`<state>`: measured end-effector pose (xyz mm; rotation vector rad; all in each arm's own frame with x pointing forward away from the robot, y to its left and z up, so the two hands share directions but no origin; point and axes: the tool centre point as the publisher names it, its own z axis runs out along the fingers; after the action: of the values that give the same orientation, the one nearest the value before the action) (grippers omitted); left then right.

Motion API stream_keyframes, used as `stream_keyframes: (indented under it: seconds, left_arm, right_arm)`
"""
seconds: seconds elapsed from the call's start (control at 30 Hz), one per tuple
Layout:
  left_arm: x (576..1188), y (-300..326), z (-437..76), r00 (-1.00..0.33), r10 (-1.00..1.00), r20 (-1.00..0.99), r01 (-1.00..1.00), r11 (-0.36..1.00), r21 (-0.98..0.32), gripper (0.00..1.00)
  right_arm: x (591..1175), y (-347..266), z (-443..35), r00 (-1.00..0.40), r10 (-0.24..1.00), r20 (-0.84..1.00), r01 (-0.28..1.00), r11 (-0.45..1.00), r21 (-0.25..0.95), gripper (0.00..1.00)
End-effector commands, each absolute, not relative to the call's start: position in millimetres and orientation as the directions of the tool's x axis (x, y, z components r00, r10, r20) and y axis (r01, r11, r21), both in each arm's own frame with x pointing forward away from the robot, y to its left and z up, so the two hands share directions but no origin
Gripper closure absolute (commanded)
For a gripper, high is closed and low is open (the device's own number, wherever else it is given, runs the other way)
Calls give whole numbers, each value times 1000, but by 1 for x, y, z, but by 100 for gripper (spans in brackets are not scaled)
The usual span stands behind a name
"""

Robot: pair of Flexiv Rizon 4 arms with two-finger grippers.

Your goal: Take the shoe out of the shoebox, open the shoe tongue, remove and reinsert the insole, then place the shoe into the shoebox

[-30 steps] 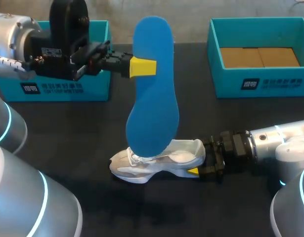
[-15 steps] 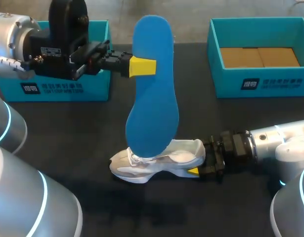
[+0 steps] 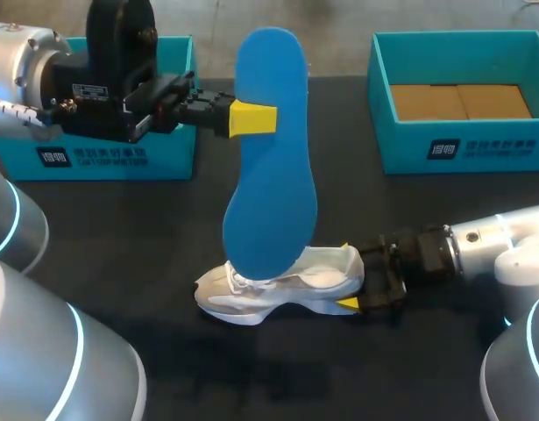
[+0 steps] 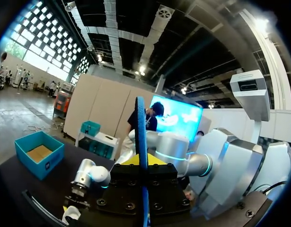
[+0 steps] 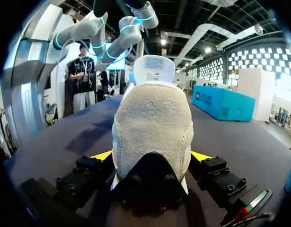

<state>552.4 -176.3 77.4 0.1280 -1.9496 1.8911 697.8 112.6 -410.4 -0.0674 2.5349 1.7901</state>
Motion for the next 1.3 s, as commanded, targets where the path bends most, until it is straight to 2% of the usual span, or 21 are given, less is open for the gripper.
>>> stream_keyframes:
  seconds: [0.03,0.37,0.87,1.3]
  left_arm:
    - [554,-178,78,-908,222,356,-349,74,-934,100]
    - [554,-178,78,-908,222,356,-349,74,-934,100]
    - [554,-178,78,-908,222,356,-349,74,-934,100]
    - [554,-178,78,-908,222,356,-349,74,-934,100]
  right_arm:
    - [689,102,-398,-999,-12,-51,-51,396,917,0]
    - [687,80,-382,-998,-35,-44,-57,590,805,0]
    - [680,69,-363,-999,-45,-6,-41,835,548,0]
    - [671,72,-358,-997,-70,-15,-71,936,344,0]
